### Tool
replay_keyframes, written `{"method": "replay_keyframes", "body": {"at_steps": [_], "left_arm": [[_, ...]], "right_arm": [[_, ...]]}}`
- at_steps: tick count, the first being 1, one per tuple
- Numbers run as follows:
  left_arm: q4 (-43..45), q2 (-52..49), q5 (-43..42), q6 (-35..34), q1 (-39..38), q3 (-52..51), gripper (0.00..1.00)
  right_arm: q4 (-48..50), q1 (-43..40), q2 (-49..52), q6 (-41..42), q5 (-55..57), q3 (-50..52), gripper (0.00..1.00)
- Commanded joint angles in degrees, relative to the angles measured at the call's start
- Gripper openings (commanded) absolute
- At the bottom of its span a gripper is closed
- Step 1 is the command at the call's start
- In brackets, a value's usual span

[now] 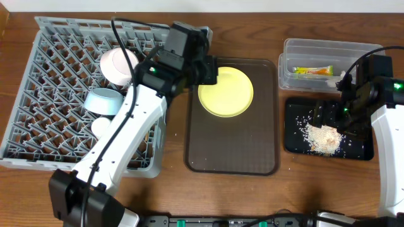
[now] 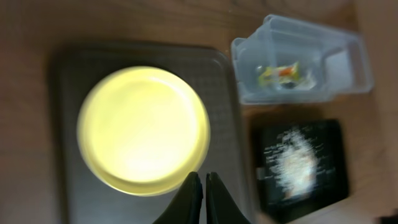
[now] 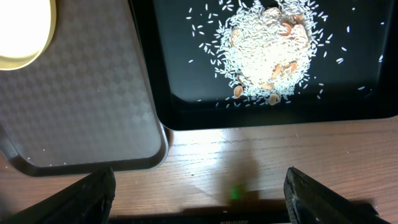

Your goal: Sort waste into correct bins and load items into the dishwasher

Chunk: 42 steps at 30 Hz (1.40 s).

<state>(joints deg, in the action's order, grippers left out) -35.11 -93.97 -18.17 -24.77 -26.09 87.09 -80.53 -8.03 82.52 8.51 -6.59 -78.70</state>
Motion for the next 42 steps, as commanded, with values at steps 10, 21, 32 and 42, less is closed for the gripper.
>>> {"method": "replay_keyframes", "body": {"at_steps": [10, 21, 32, 42], "left_arm": [[2.7, 0.2, -0.7, -23.8, -1.7, 0.1, 0.07], [3.1, 0.2, -5.2, -33.0, -1.7, 0.1, 0.07], [7.8, -0.6, 13.7, 6.0, -7.3, 0.0, 0.36], [6.9, -7.4, 16.1, 27.5, -15.4, 0.0, 0.59]], "right_arm": [[-0.1, -0.7, -0.9, -0.4, 0.4, -0.4, 0.85], [-0.1, -0.7, -0.9, -0.4, 0.4, -0.4, 0.85], [-0.1, -0.7, -0.9, -0.4, 0.4, -0.4, 0.85], [0.0, -0.7, -0.9, -0.4, 0.4, -0.4, 0.85]]}}
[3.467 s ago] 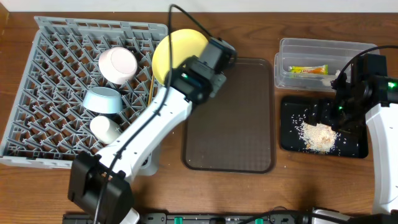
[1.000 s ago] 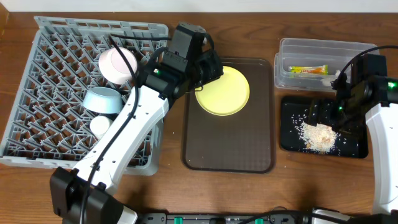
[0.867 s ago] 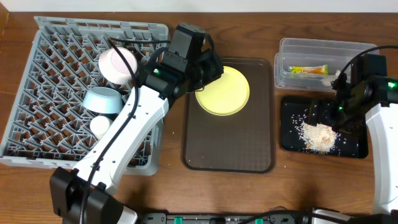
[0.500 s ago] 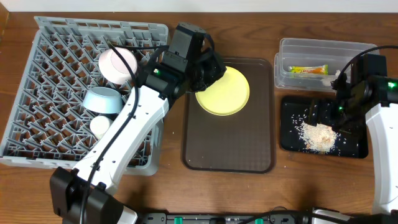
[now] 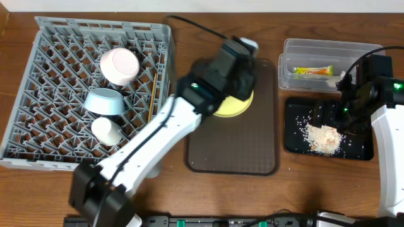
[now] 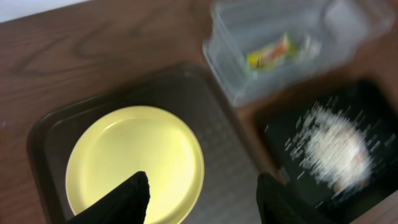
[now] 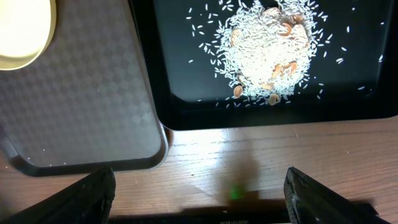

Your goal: Sort waste into correct bins and load items into the dishwasher

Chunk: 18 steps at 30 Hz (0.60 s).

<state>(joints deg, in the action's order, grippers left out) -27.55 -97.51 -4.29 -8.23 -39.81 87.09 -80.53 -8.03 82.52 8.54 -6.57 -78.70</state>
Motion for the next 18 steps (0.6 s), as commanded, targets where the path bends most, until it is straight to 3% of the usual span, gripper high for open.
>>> {"method": "replay_keyframes", "body": {"at_steps": [1, 18], "left_arm": [[-0.6, -5.2, 2.2, 12.1, -2.4, 0.0, 0.59], [-0.2, -22.4, 3.3, 21.5, -4.9, 0.0, 0.60]], "right_arm": [[0.0, -0.7, -0.9, -0.5, 0.3, -0.4, 0.85], [0.0, -0.7, -0.9, -0.5, 0.3, -0.4, 0.85]]}}
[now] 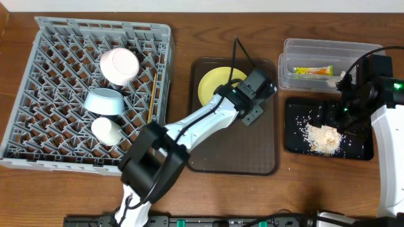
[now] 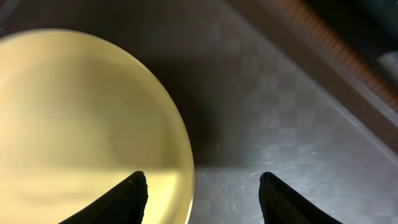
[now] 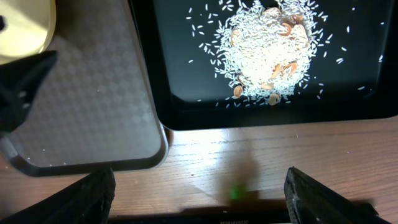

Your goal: Sort waste into correct bins and load items into the dishwasher

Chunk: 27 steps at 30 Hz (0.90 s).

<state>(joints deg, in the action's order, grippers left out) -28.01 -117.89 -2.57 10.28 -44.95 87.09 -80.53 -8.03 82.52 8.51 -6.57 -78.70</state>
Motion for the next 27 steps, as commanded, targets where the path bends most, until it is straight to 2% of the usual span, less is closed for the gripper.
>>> {"method": "replay_keyframes", "body": {"at_steps": [1, 11, 14, 17, 23, 27], "left_arm": [[0.2, -2.6, 2.5, 3.0, 0.2, 0.0, 0.60], [0.3, -5.4, 3.7, 3.4, 0.2, 0.0, 0.59], [0.2, -6.4, 3.7, 3.4, 0.2, 0.0, 0.54], [0.3, -6.6, 3.7, 3.4, 0.2, -0.6, 0.43], [0.0, -6.6, 3.7, 3.4, 0.2, -0.6, 0.09], [-0.1, -6.6, 3.7, 3.2, 0.1, -0.6, 0.08]], "right_arm": [[0.0, -0.7, -0.9, -0.4, 0.3, -0.4, 0.85], [0.1, -0.7, -0.9, -0.4, 0.3, -0.4, 0.85], [0.1, -0.7, -0.9, -0.4, 0.3, -0.4, 0.85], [0.1, -0.7, -0.9, -0.4, 0.3, -0.4, 0.85], [0.1, -0.7, -0.9, -0.5, 0.3, -0.4, 0.85], [0.1, -0.7, -0.9, -0.4, 0.3, -0.4, 0.85]]}}
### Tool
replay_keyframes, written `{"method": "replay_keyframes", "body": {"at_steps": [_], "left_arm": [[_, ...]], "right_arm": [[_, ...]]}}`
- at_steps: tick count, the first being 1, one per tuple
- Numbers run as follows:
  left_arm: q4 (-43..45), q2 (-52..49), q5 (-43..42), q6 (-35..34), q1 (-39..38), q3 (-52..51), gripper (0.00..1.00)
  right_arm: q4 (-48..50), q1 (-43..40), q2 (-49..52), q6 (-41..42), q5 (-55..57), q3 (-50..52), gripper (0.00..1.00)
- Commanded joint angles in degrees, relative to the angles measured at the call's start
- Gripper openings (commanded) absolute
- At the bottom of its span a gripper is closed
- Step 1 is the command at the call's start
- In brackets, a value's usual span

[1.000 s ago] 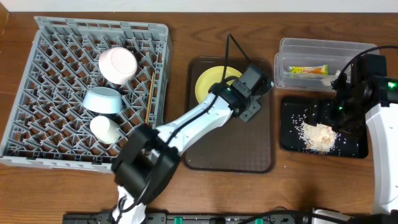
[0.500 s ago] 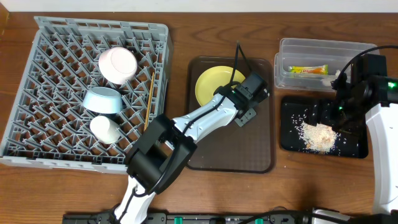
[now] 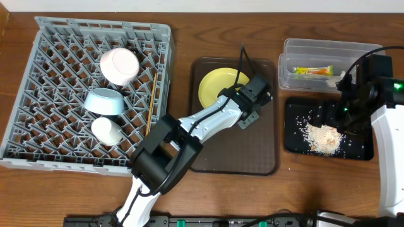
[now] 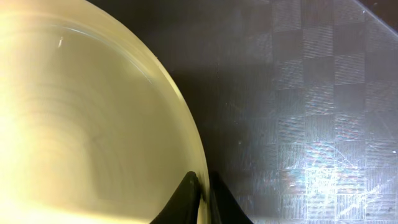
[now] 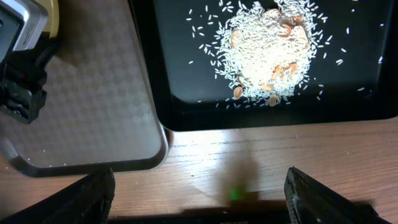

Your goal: Sort waste into correct bins and load items into the dishwasher

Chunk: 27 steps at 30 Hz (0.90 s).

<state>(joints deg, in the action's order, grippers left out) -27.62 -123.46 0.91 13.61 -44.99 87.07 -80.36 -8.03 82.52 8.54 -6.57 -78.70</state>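
Observation:
A yellow plate [image 3: 218, 88] lies at the far end of the brown tray [image 3: 233, 148]. My left gripper [image 3: 243, 106] is down at the plate's right rim. In the left wrist view the plate [image 4: 87, 124] fills the left side, and the left gripper [image 4: 203, 190] is shut on its rim, one finger on each side. The right gripper [image 5: 199, 183] stands wide open above the wood in front of the black tray [image 5: 180, 74], which holds a rice pile [image 5: 264, 53]. That right gripper [image 3: 350, 107] hovers over the black tray [image 3: 297, 120].
A grey dish rack [image 3: 38, 75] on the left holds a pink cup [image 3: 118, 65], a blue bowl [image 3: 104, 101], a white cup [image 3: 106, 130] and a chopstick [image 3: 151, 94]. A clear bin [image 3: 287, 63] at the back right holds a wrapper [image 3: 314, 71].
My left gripper was open with its fingers astride the plate's right rim. Now it is shut on that rim. The plate lies where it was and the right arm has not moved.
My left gripper was shut, high over the plate's left edge by the rack. Then it was open above the plate. Then it was low at the plate's right rim, still open, and now it grips that rim. The right gripper stayed open by the black tray throughout.

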Motion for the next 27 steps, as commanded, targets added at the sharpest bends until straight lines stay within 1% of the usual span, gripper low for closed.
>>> {"method": "replay_keyframes", "body": {"at_steps": [1, 5, 12, 23, 27], "left_arm": [[-0.4, -1.0, 0.2, -0.1, 0.2, -0.6, 0.08], [-0.4, -0.9, 1.8, -0.2, 0.2, 0.0, 0.08], [-0.4, 1.0, 12.6, 0.0, -1.3, 0.7, 0.08], [-1.0, 1.1, 24.3, 5.1, -5.2, 0.7, 0.08], [-1.0, 1.1, 25.3, 5.2, -5.8, 0.7, 0.08]], "right_arm": [[0.0, -0.7, -0.9, -0.5, 0.3, -0.4, 0.85], [0.0, -0.7, -0.9, -0.5, 0.3, -0.4, 0.85], [0.0, -0.7, -0.9, -0.5, 0.3, -0.4, 0.85], [0.0, -0.7, -0.9, -0.5, 0.3, -0.4, 0.85], [0.0, -0.7, -0.9, -0.5, 0.3, -0.4, 0.85]]}}
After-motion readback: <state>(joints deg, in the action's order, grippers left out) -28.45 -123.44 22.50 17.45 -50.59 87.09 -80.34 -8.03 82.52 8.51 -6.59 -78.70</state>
